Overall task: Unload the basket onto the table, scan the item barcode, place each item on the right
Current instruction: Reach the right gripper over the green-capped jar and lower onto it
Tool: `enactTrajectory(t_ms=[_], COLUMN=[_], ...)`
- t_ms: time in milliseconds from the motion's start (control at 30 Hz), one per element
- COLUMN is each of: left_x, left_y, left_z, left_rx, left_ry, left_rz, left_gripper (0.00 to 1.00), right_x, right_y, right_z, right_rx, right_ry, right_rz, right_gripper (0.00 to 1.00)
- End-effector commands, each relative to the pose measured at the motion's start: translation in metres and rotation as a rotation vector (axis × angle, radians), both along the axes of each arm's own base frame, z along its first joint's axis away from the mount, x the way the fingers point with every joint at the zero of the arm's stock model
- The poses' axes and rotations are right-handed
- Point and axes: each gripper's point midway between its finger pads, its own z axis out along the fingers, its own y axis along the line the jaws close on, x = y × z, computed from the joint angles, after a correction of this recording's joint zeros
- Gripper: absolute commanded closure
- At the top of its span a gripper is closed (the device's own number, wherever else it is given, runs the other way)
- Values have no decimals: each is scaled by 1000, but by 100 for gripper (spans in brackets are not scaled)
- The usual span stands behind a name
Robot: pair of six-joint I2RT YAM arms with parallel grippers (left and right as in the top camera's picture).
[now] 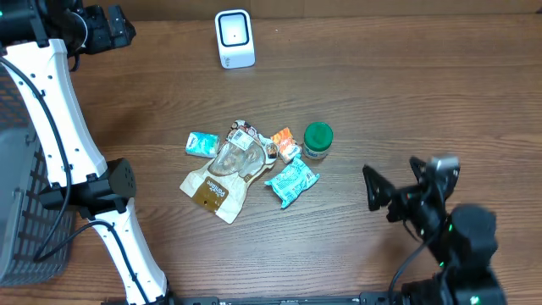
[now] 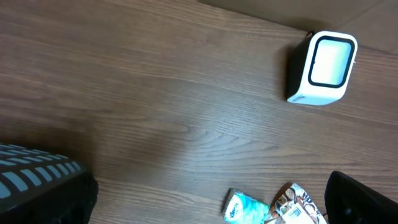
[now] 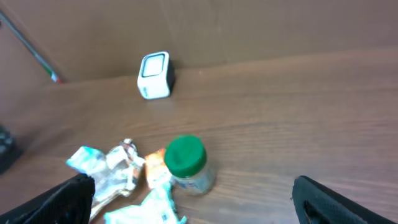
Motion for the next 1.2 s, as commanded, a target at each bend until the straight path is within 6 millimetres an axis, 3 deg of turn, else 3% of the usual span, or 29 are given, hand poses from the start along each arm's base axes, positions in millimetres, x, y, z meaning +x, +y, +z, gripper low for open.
enactTrajectory(t_ms=[0,267,433,500,600,733,900,1033,1133,1167], left_x=[-8,-8,-8,-8,-8,-8,-8,-8,-8,-8], left_y=[1,1,1,1,1,1,1,1,1,1], left_z=[21,21,21,21,21,21,21,21,21,21], left_rx=[9,9,9,9,9,9,9,9,9,9], left_ry=[-48,-48,-48,-48,-48,-48,-48,-48,-48,-48], left_rz=[18,19,19,19,19,19,19,19,19,19], left_gripper=[0,0,0,0,1,0,1,0,1,0], right_x=[12,42,76,91,114,132,149,157,159,160], right_y=[11,32,81,90,102,103,96,103,120,121], right_z=[27,22,40,38,19,-19,-30,-46,-54,-57], right_rx=[13,33,224,247,273,134,-85,-121,-89,-89], right_ry=[84,490,488,463,507,657,786,831,844,847], right_rz=[57,139,389,437,398,176,11,10,67,70], right_gripper=[0,0,0,0,0,0,0,0,0,4])
